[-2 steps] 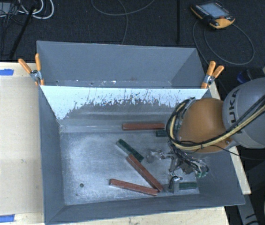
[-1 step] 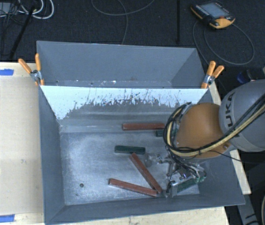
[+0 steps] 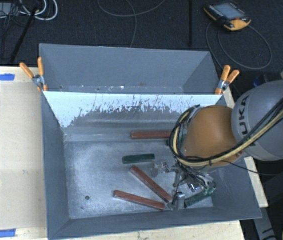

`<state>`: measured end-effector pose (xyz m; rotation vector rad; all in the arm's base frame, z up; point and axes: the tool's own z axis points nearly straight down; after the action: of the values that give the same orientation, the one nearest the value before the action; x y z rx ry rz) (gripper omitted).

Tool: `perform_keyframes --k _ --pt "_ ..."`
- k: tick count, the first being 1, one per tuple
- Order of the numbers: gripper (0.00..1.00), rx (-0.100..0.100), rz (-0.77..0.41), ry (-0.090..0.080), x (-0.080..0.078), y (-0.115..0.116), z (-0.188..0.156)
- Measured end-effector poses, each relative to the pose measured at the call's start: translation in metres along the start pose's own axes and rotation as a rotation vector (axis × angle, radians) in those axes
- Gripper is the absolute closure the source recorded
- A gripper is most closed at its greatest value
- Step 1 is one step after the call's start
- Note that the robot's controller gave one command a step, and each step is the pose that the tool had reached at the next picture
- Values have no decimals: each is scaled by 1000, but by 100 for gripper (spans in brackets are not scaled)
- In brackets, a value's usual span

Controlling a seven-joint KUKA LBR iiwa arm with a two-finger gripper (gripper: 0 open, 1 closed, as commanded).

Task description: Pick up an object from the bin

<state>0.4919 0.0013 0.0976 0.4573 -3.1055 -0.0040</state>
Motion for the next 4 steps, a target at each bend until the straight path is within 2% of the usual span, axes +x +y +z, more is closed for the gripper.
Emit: perform_keyframes --k 1,2,3,4 --pt "0 2 59 -1 -14 24 -27" --pt "0 0 193 -5 3 4 -8" --pt "100 2 22 -2 14 11 26" --pt "100 2 21 -2 14 11 26"
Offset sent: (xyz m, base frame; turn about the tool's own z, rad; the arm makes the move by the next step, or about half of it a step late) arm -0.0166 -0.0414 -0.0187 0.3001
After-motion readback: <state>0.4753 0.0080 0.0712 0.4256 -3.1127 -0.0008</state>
